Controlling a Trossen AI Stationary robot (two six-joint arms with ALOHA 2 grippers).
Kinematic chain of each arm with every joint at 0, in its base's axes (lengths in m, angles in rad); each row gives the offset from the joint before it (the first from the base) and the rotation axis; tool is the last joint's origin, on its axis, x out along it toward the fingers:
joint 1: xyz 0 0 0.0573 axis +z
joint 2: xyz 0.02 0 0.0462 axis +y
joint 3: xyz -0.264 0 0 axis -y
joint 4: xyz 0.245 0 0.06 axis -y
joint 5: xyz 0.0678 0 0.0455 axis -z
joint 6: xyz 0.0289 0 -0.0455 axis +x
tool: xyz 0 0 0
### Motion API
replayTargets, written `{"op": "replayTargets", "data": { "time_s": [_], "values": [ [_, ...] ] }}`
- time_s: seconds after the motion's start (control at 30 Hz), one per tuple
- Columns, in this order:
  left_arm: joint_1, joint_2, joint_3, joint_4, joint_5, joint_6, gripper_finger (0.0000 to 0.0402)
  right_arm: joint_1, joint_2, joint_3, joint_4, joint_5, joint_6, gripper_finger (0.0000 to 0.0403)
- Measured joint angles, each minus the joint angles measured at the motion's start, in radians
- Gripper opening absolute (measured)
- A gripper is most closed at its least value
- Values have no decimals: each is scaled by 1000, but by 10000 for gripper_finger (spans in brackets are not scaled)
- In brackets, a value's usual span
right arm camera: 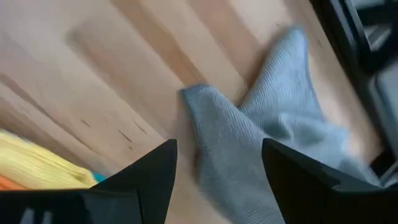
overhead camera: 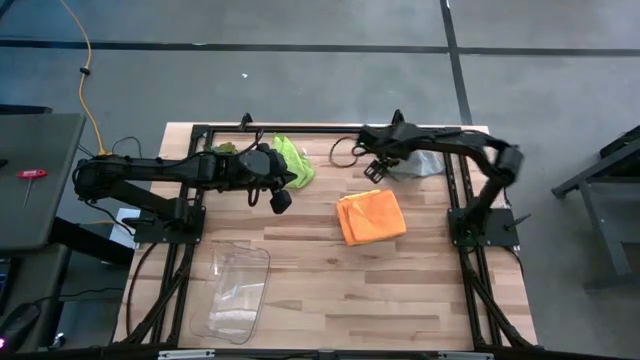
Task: Fold microfiber towels
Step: Fold the light blue towel
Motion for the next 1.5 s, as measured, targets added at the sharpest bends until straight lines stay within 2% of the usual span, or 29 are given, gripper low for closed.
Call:
{"op": "replayTargets", "data": {
  "time_s": [0.2, 0.43, 0.7, 0.8, 0.93, 1.33, 1.5],
  "values": [
    [0, 0, 0, -1, 0, 0, 0, 11, 180, 133, -81, 7, -247, 228],
    [0, 0, 0, -3, 1, 0, 0, -16, 290, 188, -103, -24, -306, 196],
    [0, 0, 0, -4, 3, -3, 0, -51, 310, 176, -83, -24, -344, 144],
    [0, 0, 0, -4, 4, -6, 0, -61, 310, 176, -61, -30, -347, 140],
    [0, 0, 0, -4, 4, -27, 0, -70, 310, 176, -26, -88, -368, 140],
    [-1, 0, 0, -11, 32, -30, 0, -80, 343, 180, -30, -96, -354, 136],
    [-1, 0, 0, -46, 56, -28, 0, -79, 346, 180, -47, -100, -356, 84]
  ]
}}
